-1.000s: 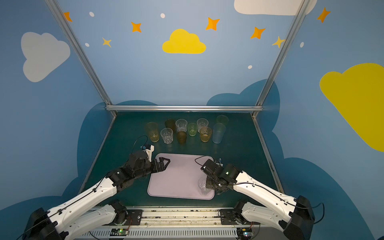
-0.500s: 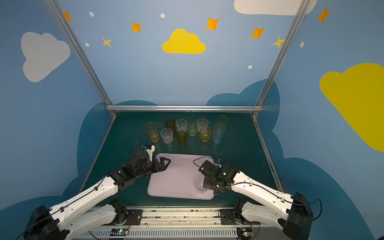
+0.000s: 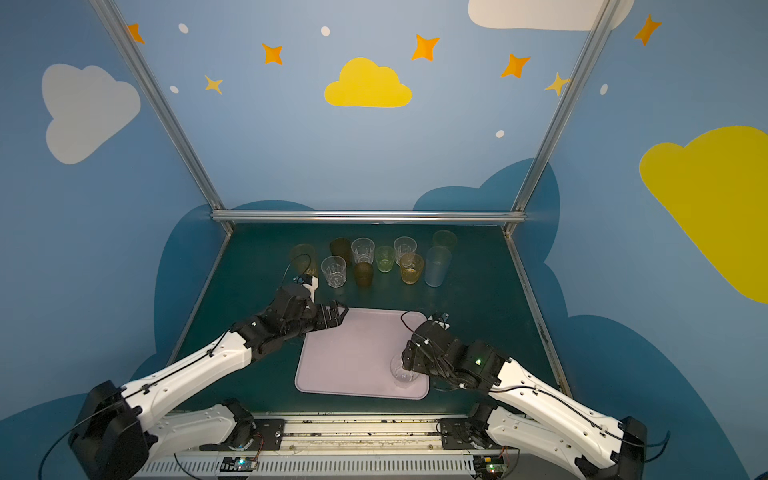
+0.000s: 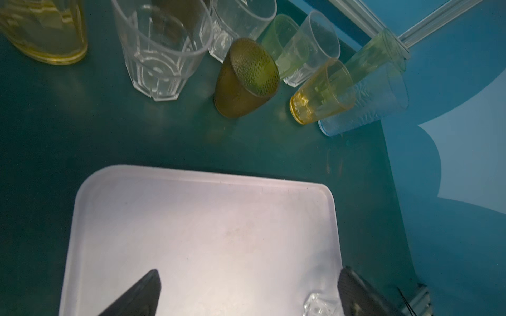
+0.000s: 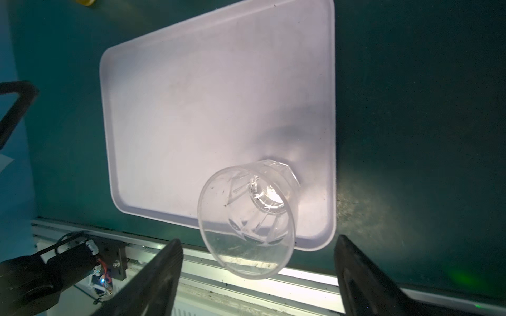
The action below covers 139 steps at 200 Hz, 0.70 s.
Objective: Place the glasses into the tray
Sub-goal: 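Reach the left gripper toward the dimpled amber glass while the right gripper draws back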
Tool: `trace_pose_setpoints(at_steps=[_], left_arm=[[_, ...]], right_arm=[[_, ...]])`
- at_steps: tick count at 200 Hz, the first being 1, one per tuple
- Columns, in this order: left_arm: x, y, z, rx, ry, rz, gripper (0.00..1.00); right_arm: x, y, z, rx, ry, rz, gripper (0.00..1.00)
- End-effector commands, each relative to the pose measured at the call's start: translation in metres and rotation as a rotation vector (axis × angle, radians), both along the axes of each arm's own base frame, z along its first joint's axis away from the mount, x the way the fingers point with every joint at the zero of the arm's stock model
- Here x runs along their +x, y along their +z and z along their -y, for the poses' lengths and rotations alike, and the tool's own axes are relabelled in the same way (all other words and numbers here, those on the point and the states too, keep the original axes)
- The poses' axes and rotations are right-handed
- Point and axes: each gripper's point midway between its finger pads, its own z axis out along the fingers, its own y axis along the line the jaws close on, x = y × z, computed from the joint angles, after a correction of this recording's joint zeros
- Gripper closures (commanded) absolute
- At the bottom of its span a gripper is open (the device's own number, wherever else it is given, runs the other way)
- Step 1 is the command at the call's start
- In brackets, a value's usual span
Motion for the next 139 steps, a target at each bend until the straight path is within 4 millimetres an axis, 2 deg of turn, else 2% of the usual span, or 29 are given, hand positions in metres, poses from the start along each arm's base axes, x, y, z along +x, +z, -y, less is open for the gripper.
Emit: trace_pose_setpoints(at_steps=[1,23,26,32,63,93,105,139], left_arm=[[0.018,-0.001,-0.001,0.082,0.019,-0.007,0.0],[0.034,-0.003,0.005,0.104,0.031,-0.025,0.06],[0.036,-0.002,0.006,0.105,0.031,-0.024,0.08],[0.041,-0.002,0.008,0.11,0.032,-0.023,0.12],[0.061,-0.004,0.019,0.143,0.026,-0.02,0.37],[0.077,-0.015,0.028,0.182,0.018,-0.044,0.52],[0.084,-0.02,0.032,0.199,0.015,-0.058,0.54],[0.101,-0.032,0.038,0.264,0.017,-0.099,0.53]], right_arm=[[0.002,0.0,-0.005,0.044,0.035,0.046,0.14],[0.003,0.001,-0.007,0.089,0.031,0.076,0.14],[0.004,0.003,-0.007,0.096,0.03,0.084,0.14],[0.003,-0.005,-0.004,0.081,0.029,0.08,0.14],[0.005,0.001,0.003,0.096,0.025,0.131,0.14],[0.004,0.002,0.006,0.116,0.025,0.154,0.14],[0.003,-0.001,0.009,0.112,0.017,0.156,0.14],[0.002,-0.01,0.019,0.106,-0.005,0.165,0.14]])
